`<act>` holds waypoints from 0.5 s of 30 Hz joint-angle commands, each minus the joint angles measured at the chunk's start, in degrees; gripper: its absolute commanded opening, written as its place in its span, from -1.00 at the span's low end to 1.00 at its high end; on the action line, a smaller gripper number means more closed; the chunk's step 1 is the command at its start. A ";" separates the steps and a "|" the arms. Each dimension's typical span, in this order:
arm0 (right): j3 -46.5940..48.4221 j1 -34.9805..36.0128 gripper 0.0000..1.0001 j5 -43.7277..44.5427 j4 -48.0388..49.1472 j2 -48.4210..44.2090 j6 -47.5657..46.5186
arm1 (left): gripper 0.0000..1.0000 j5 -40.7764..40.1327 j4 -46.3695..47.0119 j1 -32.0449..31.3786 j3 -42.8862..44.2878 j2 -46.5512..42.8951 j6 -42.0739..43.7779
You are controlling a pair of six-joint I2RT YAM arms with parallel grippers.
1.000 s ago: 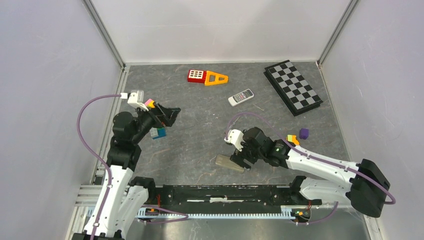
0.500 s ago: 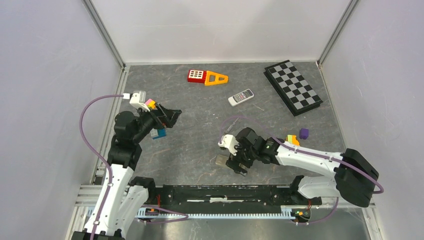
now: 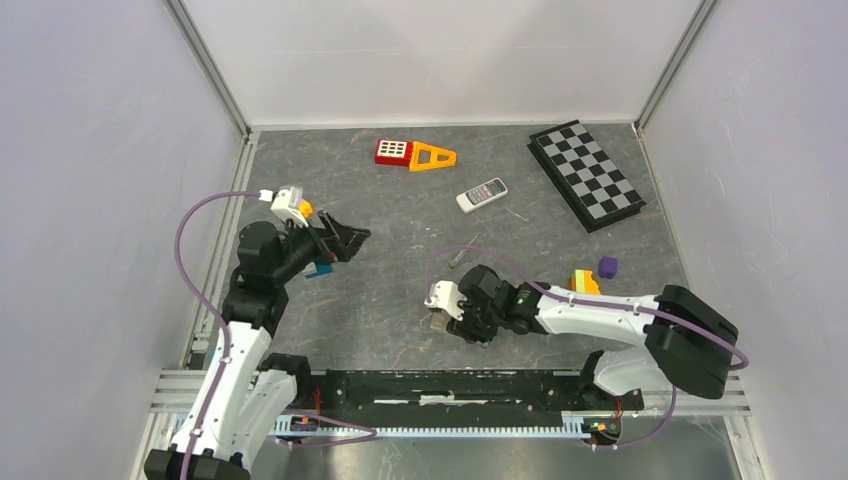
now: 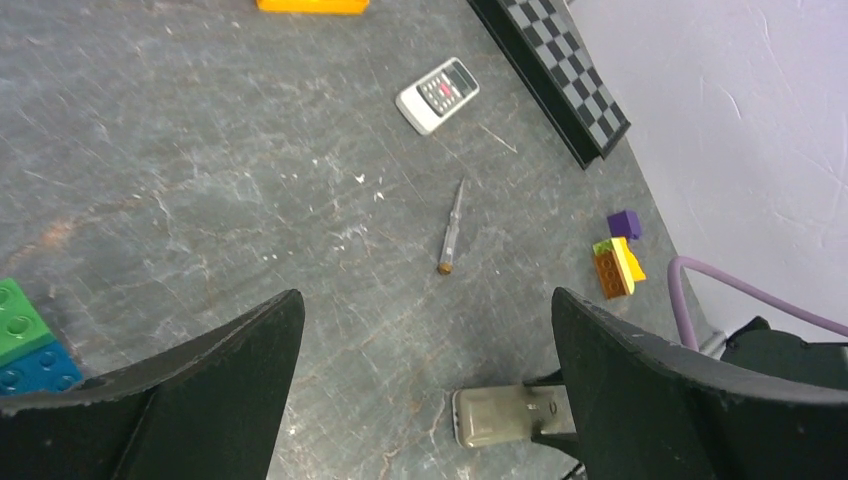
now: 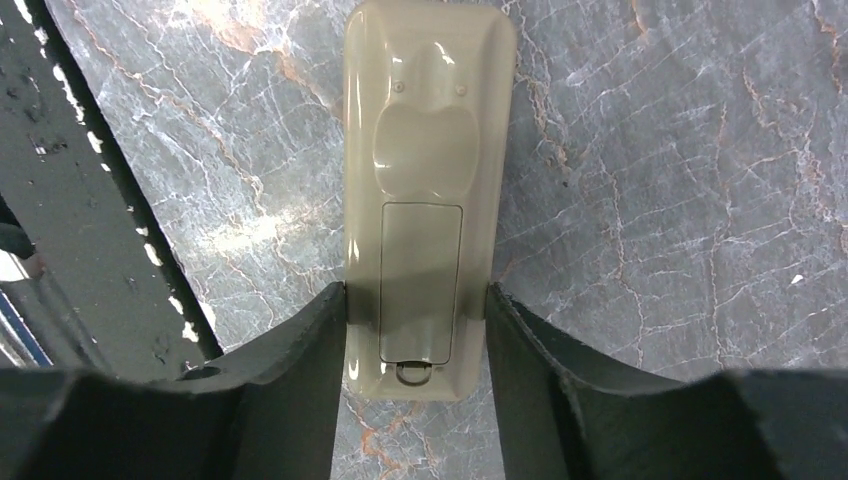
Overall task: Unload the batteries from the remote control
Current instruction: Adjust the remote control at the center of the board.
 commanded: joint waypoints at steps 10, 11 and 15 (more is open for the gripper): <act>-0.20 0.28 -0.25 1.11 11.86 2.68 -18.63 | 0.99 12.82 -6.70 -5.94 -0.05 9.41 -3.19; 0.21 0.18 -0.26 1.42 12.22 3.01 -19.47 | 0.99 11.15 -7.78 -7.29 -0.23 9.72 -3.14; 1.97 -0.22 -0.25 1.41 12.72 4.78 -21.99 | 0.99 5.34 -8.34 -14.39 -1.94 11.09 -4.74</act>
